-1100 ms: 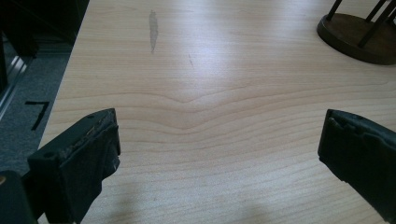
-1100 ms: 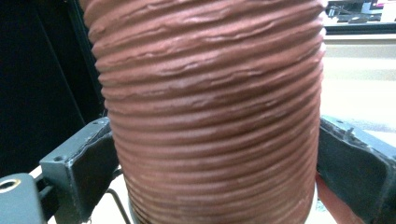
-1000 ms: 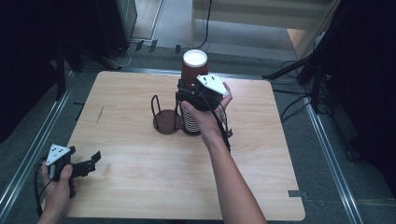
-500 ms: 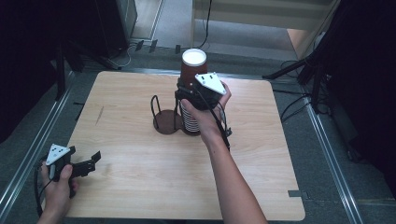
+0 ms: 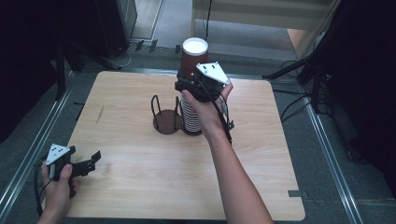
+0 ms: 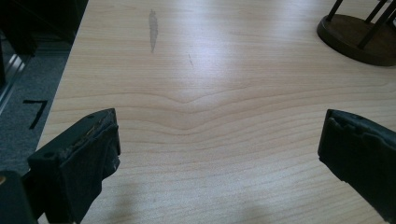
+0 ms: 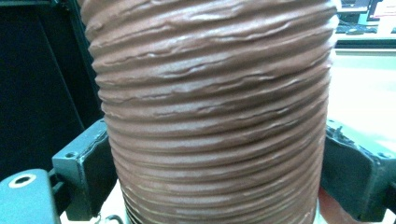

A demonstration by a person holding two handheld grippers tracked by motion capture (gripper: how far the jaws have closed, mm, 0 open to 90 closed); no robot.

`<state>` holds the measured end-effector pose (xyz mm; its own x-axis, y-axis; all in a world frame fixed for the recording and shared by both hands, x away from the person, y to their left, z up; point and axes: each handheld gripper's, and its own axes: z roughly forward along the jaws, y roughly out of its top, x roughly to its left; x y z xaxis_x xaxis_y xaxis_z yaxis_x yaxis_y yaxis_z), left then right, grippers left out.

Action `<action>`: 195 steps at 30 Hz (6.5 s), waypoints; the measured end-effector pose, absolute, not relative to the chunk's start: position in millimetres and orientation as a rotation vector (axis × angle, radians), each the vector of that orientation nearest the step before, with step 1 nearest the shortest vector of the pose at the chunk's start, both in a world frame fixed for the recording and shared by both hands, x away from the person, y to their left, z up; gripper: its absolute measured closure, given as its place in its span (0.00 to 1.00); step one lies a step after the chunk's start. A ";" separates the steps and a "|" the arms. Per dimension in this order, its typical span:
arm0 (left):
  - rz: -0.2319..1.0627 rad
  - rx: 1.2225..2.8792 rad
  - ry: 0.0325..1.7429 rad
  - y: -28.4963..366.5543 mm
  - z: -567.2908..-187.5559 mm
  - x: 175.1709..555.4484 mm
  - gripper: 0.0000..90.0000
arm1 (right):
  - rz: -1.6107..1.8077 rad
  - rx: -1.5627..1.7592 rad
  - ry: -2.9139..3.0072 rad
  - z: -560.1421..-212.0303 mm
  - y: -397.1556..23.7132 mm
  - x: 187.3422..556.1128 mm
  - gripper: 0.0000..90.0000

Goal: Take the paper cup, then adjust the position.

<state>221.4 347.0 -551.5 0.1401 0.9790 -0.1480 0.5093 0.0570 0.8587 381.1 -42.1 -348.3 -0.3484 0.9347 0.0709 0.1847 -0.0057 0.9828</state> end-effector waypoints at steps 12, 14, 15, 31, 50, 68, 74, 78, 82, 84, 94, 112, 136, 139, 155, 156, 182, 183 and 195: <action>0.698 1.568 1.487 347.1 -551.5 221.6 0.00 | 1.439 1.179 1.574 -328.0 -36.7 381.7 0.10; 0.701 1.568 1.487 346.9 -551.5 221.5 0.00 | 1.436 1.177 1.573 -325.7 -36.3 382.0 0.10; 0.700 1.568 1.487 346.9 -551.5 221.5 0.00 | 1.432 1.178 1.567 -323.9 -36.1 381.8 0.10; 0.690 1.542 1.503 349.1 -551.8 221.7 0.00 | 1.451 1.167 1.520 -289.4 -49.9 378.4 0.10; 0.695 1.528 1.493 349.1 -551.6 221.3 0.00 | 1.438 1.195 1.442 -276.6 -91.9 371.6 0.10; 0.740 1.519 1.463 345.5 -551.1 219.0 0.00 | 1.369 1.253 1.420 -293.0 -124.6 361.8 0.10; 0.731 1.510 1.448 346.5 -551.2 219.4 0.00 | 1.375 1.257 1.410 -299.9 -136.2 355.7 0.10; 0.744 1.509 1.435 345.5 -551.0 219.4 0.00 | 1.372 1.251 1.403 -305.5 -140.3 351.3 0.10; 0.742 1.511 1.420 345.4 -551.1 219.1 0.00 | 1.362 1.245 1.402 -312.1 -141.3 348.1 0.10; 0.735 1.506 1.419 346.1 -551.2 219.1 0.00 | 1.365 1.244 1.402 -315.0 -141.4 347.1 0.10; 0.724 1.612 1.377 340.1 -547.7 219.0 0.00 | 1.349 1.231 1.407 -333.9 -137.5 340.0 0.10; 0.666 1.642 1.289 307.1 -506.4 233.5 0.00 | 1.363 1.206 1.437 -354.1 -146.4 311.6 0.10; 0.638 1.553 1.168 259.5 -457.5 256.2 0.00 | 1.354 1.243 1.465 -388.5 -152.9 294.2 0.10; 0.643 1.546 1.155 254.4 -452.8 257.5 0.00 | 1.360 1.246 1.467 -391.5 -153.8 291.9 0.10; 0.605 1.596 1.072 224.3 -450.4 267.4 0.00 | 1.302 1.289 1.461 -420.3 -159.3 280.8 0.11; 0.594 1.596 1.068 222.9 -451.1 268.0 0.00 | 1.302 1.288 1.461 -421.4 -159.3 280.1 0.11; 0.426 1.670 0.936 192.1 -459.7 267.3 0.00 | 1.213 1.201 1.573 -464.4 -134.3 278.3 0.11; 0.420 1.680 0.925 189.2 -459.6 266.4 0.00 | 1.202 1.189 1.580 -466.3 -132.6 278.2 0.11; 0.374 1.705 0.875 175.9 -459.3 262.7 0.00 | 1.183 1.148 1.631 -477.2 -121.8 278.9 0.11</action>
<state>262.7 175.9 -459.3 0.6740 0.7149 -0.1859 0.3593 -0.0973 0.9281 278.9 -121.8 -477.2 -0.2684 0.9590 -0.0911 0.2113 0.1508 0.9657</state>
